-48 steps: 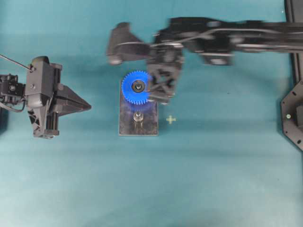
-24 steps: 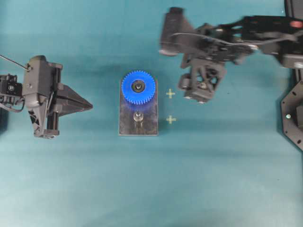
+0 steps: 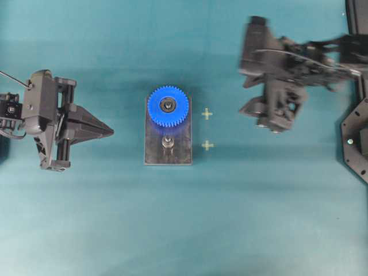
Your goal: Fit the large gear onto the shaft.
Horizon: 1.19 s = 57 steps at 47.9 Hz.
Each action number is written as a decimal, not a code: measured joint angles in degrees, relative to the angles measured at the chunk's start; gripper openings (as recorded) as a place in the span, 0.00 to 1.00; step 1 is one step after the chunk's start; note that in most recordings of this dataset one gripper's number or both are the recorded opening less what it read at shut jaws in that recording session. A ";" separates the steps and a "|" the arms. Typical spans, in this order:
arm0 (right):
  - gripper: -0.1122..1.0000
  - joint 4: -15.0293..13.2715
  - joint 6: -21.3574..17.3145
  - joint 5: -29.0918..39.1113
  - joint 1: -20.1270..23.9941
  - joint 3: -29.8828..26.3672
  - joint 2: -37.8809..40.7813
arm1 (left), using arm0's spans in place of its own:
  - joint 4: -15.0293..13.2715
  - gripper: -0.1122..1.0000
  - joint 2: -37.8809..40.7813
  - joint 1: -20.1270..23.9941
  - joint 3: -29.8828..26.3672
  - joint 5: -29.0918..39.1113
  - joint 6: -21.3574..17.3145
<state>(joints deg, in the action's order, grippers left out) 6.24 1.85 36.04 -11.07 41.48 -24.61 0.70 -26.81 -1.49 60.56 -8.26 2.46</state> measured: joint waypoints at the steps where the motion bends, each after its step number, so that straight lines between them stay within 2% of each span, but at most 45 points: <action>1: 0.77 0.00 0.09 -1.23 0.00 0.70 -0.70 | -0.09 0.10 0.00 -0.09 0.00 -0.09 0.00; 8: 0.78 0.00 0.09 -11.51 0.97 7.29 -7.12 | 0.00 0.10 0.00 0.00 0.18 -0.09 0.00; 13: 0.78 0.00 0.18 -20.65 3.43 13.18 -11.34 | 0.00 0.10 0.00 0.00 0.09 -0.09 0.00; 18: 0.77 0.00 0.09 -24.87 6.33 16.96 -14.15 | -0.09 0.10 0.00 -0.09 0.18 -0.09 0.00; 24: 0.77 0.09 -1.93 -24.52 8.61 19.16 -15.64 | 0.00 0.10 0.09 -0.09 0.18 -0.09 0.00; 29: 0.77 0.09 -3.60 -23.73 8.88 19.86 -15.64 | 0.00 0.10 0.00 -0.09 0.09 -0.09 0.00; 57: 0.79 -0.09 -3.96 -23.47 9.40 21.45 -15.64 | 0.00 0.10 1.05 -0.09 1.05 0.79 -0.18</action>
<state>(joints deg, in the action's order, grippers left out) 6.15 -2.11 12.57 -1.67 62.93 -40.25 0.70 -25.75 -1.58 61.61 -7.47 2.29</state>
